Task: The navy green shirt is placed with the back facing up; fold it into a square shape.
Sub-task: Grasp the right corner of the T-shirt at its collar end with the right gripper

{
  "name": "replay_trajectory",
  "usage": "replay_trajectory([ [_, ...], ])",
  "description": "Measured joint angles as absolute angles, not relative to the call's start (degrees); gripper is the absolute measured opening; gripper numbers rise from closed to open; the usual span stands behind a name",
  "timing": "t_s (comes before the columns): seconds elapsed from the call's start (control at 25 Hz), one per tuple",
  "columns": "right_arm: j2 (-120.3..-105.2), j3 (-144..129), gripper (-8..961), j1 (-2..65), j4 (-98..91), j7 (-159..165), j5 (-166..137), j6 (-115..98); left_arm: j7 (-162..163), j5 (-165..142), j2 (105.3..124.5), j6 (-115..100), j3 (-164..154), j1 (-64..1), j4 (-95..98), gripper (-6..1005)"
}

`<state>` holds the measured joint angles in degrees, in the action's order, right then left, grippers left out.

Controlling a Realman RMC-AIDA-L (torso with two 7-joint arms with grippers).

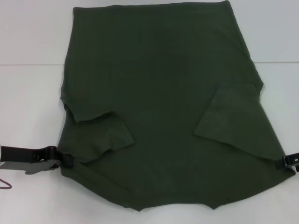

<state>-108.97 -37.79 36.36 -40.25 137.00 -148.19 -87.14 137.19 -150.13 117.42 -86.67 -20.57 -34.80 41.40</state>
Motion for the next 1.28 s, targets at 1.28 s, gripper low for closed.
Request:
replay_trajectory([
  [1.28, -109.18, -39.11, 882, 36.28, -40.42, 137.22, -148.25, -87.08, 137.19, -148.97, 117.38, -86.32, -20.58, -34.79, 41.31, 38],
])
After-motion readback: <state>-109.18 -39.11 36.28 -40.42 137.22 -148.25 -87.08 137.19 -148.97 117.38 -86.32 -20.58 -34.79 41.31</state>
